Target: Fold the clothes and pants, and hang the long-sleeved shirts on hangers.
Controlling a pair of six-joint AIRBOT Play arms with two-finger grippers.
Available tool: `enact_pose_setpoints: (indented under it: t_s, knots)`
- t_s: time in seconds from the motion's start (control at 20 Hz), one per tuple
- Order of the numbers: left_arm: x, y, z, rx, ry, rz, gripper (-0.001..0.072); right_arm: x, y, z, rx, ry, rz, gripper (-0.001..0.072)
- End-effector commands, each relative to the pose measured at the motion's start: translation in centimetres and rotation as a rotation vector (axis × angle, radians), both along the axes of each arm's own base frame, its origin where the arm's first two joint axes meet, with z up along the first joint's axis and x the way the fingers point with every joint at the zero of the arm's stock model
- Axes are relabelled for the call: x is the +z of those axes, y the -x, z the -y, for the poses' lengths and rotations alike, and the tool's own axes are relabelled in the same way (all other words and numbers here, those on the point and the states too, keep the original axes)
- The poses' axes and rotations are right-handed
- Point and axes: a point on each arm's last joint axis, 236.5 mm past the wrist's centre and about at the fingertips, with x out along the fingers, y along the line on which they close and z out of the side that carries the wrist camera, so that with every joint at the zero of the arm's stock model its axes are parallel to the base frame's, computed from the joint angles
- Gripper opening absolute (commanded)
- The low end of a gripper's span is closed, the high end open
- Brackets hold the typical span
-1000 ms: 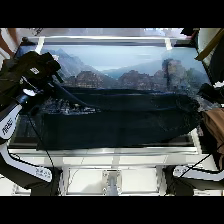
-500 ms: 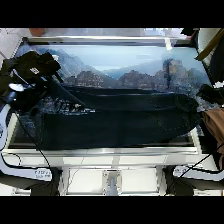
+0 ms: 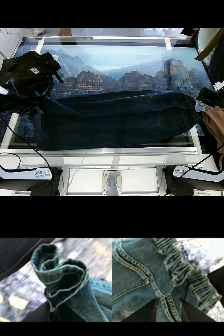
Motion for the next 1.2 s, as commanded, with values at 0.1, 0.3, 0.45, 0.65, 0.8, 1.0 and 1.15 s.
enact_pose_setpoints:
  t_s: [0.1, 0.3, 0.45, 0.65, 0.8, 1.0, 1.15]
  knots:
    - [-0.8, 1.8, -0.6, -0.01, -0.006, -0.081, 0.0709, 0.3, 1.0, -1.0, 0.043, -0.021, -0.029, 0.0356]
    - [2.5, 2.2, -2.8, 0.049, -0.034, -0.012, 0.0707, 3.0, 1.2, 0.4, 0.028, 0.061, 0.041, 0.0356]
    - [7.4, -1.8, -3.9, 0.162, -0.024, 0.242, 0.0706, 3.6, -0.1, 0.4, 0.006, 0.046, 0.105, 0.0356]
    - [8.2, -5.1, -4.1, 0.18, -0.009, 0.323, 0.0705, 0.6, -1.3, -1.5, 0.026, -0.061, 0.064, 0.0356]
    - [4.2, -4.5, -2.1, 0.114, 0.079, 0.181, 0.0705, -2.0, -2.0, -2.1, 0.028, -0.118, 0.024, 0.0356]
    - [0.1, -4.7, -0.3, 0.069, 0.105, 0.096, 0.0705, -5.3, -2.9, -2.4, 0.013, -0.183, -0.009, 0.0363]
    - [-1.9, -4.4, 0.2, 0.039, 0.097, 0.048, 0.0705, -6.8, -3.1, -2.2, 0.023, -0.188, -0.02, 0.0437]
